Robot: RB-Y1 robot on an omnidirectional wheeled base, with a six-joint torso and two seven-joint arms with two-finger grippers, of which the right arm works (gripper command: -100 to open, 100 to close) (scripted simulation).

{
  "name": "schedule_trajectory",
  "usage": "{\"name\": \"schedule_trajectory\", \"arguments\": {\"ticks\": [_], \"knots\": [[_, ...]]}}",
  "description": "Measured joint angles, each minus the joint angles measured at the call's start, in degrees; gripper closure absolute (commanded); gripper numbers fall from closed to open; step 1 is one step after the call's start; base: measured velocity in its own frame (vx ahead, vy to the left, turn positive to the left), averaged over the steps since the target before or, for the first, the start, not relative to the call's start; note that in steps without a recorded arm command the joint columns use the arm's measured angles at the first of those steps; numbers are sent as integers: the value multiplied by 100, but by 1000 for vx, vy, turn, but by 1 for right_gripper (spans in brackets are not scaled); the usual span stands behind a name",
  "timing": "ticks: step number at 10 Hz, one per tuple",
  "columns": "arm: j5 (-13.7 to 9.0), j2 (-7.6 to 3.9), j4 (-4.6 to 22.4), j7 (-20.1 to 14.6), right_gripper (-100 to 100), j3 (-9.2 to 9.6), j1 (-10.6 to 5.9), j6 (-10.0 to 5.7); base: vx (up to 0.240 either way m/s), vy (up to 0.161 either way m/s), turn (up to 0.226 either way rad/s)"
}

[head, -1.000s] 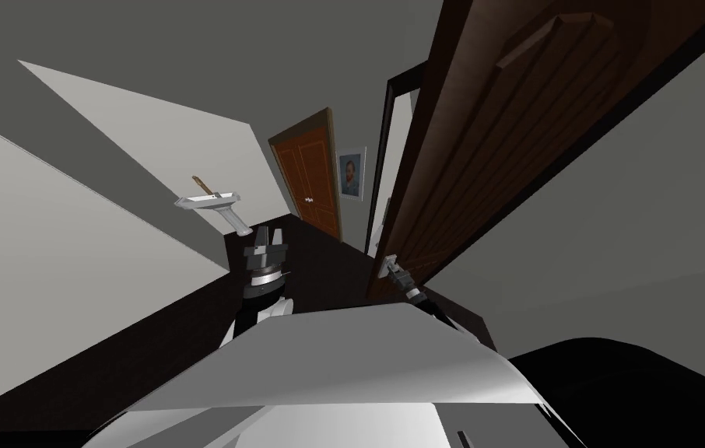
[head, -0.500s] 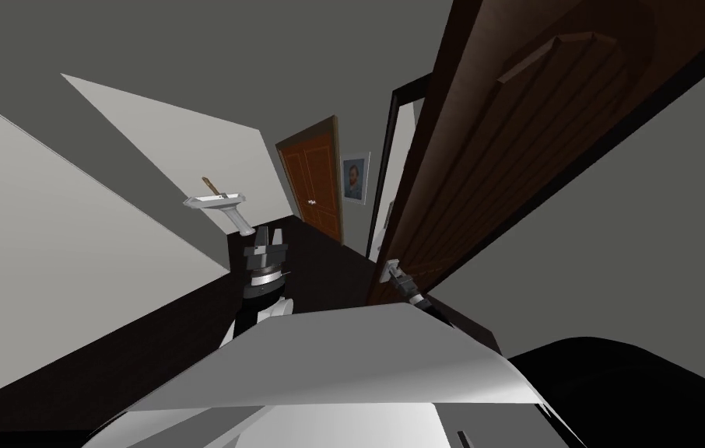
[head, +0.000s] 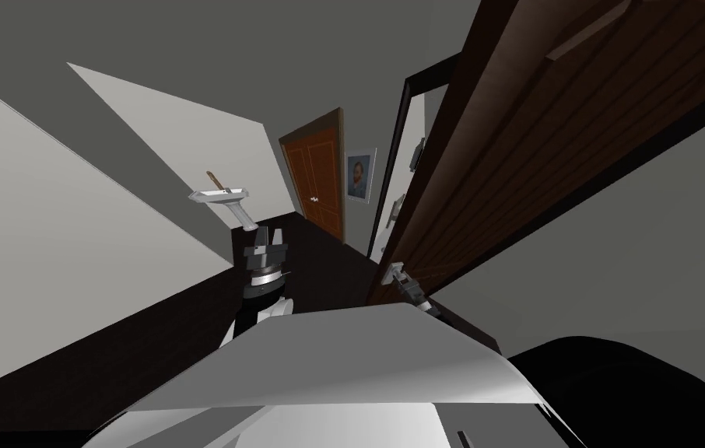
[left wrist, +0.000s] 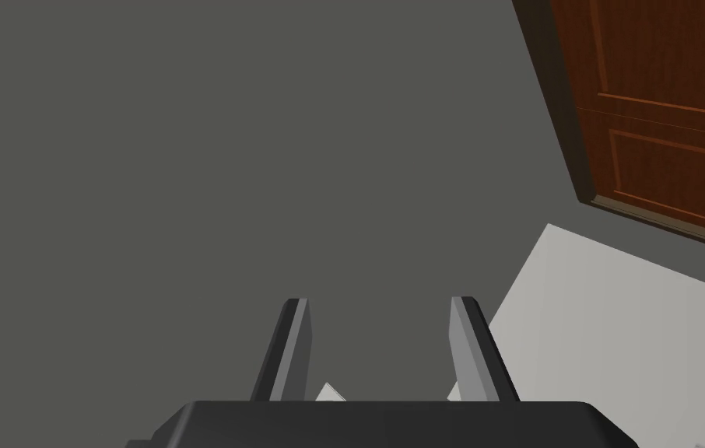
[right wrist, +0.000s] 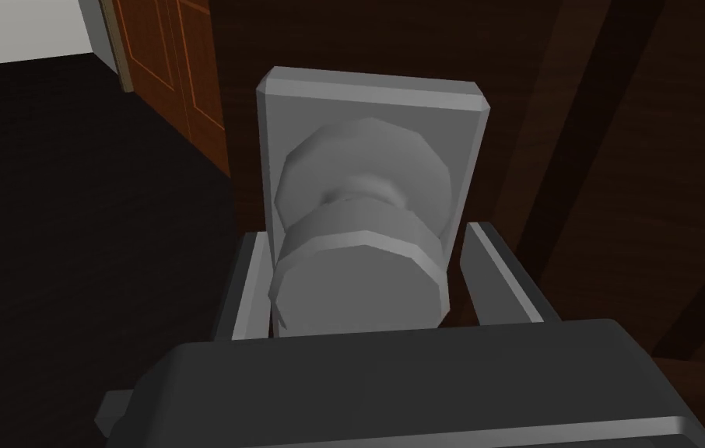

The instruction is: Pull the door open

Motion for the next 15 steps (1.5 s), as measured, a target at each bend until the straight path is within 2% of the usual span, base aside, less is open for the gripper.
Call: {"name": "schedule_trajectory", "arguments": {"ticks": [2,6,7,10,11,13,15], "knots": [[57,-35,29,-12,100,23,143,-168,-10,-16,44],[143,-208,209,-148,100,41,468,-572,-6,-22,40],[161,-243,268,-184,-100,43,529,-672,9,4,-203],[83,-392,232,-332,-100,64,661,-656,50,78,-251],[66,-467,93,-356,-100,51,829,-730,48,46,-124],[99,-472,35,-340,-100,77,965,-897,22,28,-85],[158,-488,-27,-294,-100,92,1145,-1128,-17,21,-91]]}}
